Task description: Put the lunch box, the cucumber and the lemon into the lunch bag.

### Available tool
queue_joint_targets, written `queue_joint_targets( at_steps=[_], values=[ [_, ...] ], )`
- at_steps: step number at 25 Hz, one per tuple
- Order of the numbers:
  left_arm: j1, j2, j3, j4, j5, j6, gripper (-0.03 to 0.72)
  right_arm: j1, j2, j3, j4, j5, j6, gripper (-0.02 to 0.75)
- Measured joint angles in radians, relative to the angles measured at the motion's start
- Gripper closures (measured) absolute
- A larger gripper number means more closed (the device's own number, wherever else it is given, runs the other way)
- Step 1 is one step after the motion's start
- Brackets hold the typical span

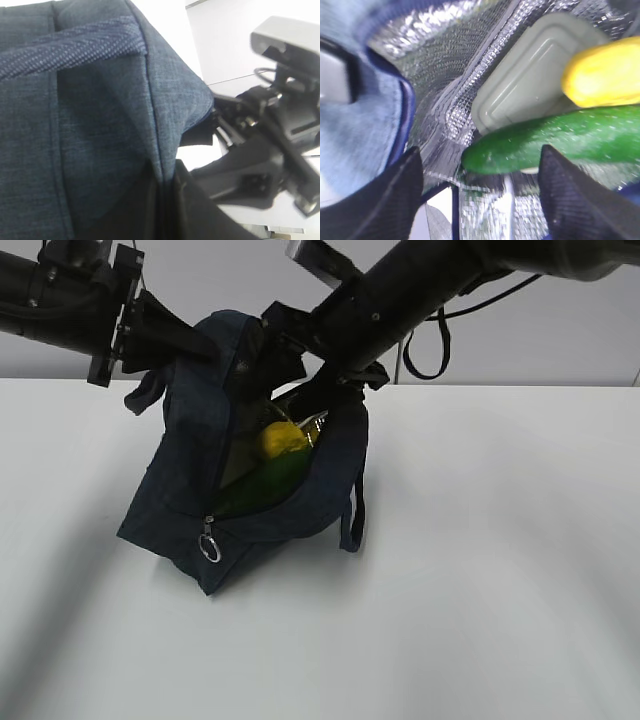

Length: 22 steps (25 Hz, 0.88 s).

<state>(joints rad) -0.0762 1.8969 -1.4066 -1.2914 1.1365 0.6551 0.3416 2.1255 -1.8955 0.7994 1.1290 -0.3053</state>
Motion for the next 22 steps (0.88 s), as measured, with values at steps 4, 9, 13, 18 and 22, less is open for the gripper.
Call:
queue_joint_targets(
  at_steps=[4, 9, 13, 18, 22],
  values=[
    [0.000, 0.000, 0.000, 0.023, 0.002, 0.000, 0.680, -0.041, 0.000, -0.077, -0.075, 0.082, 0.074, 0.223],
    [0.000, 0.000, 0.000, 0.123, -0.028, -0.009, 0.681, -0.050, 0.000, -0.149, -0.319, 0.097, 0.205, 0.225],
    [0.000, 0.000, 0.000, 0.216, -0.057, -0.042, 0.681, -0.050, -0.006, -0.154, -0.380, 0.101, 0.260, 0.225],
    [0.000, 0.000, 0.000, 0.327, -0.084, -0.093, 0.681, -0.029, -0.006, -0.154, -0.396, 0.101, 0.305, 0.227],
    [0.000, 0.000, 0.000, 0.416, -0.103, -0.137, 0.681, 0.019, -0.006, -0.154, -0.396, 0.101, 0.349, 0.227]
  ],
)
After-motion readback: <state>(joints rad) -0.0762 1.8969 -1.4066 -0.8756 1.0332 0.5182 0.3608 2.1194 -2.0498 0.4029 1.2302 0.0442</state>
